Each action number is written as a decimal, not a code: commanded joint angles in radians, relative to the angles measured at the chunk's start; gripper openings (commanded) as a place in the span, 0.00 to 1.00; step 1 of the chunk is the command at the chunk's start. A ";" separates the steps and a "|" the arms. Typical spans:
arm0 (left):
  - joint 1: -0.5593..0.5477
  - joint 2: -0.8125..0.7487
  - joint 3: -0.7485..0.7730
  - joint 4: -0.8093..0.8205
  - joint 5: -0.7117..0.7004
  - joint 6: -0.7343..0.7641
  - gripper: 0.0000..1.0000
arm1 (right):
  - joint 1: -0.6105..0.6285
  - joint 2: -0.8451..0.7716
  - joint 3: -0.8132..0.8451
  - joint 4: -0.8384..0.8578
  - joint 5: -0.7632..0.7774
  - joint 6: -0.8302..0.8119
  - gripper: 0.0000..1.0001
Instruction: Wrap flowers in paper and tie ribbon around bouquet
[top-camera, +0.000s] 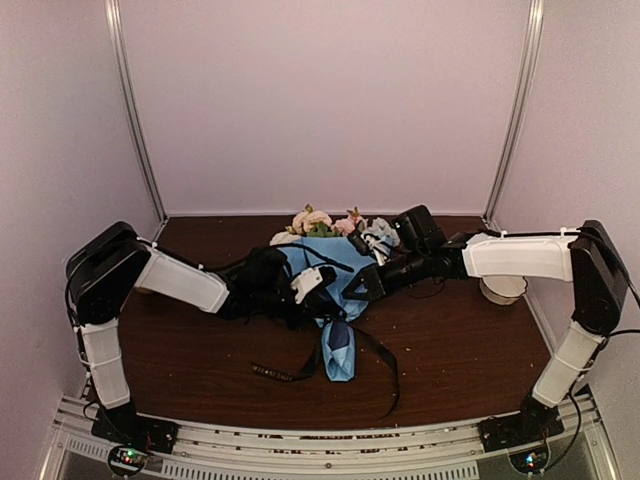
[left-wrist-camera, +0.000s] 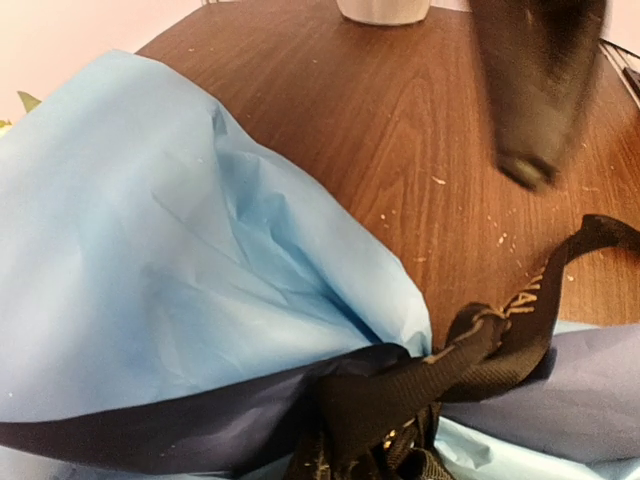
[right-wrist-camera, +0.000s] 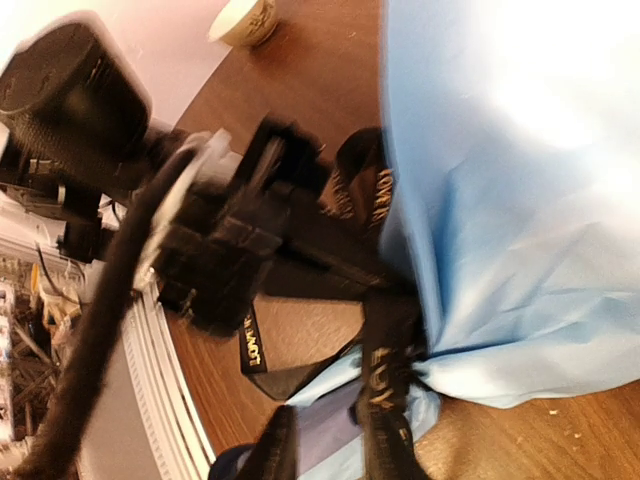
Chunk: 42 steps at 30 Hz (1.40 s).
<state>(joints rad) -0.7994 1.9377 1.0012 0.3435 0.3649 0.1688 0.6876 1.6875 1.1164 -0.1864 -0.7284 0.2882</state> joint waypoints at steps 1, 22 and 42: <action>-0.001 -0.038 -0.015 0.088 -0.020 -0.012 0.12 | -0.026 0.047 0.074 -0.047 0.013 -0.030 0.17; -0.001 -0.067 -0.044 0.103 0.026 -0.030 0.00 | -0.028 0.236 0.166 -0.040 -0.006 -0.048 0.15; -0.004 -0.042 -0.030 0.083 0.030 -0.033 0.24 | -0.018 0.199 0.068 0.145 -0.155 0.022 0.16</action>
<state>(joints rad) -0.8005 1.8736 0.9443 0.4160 0.4034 0.1356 0.6636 1.9129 1.1904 -0.1005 -0.8825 0.2855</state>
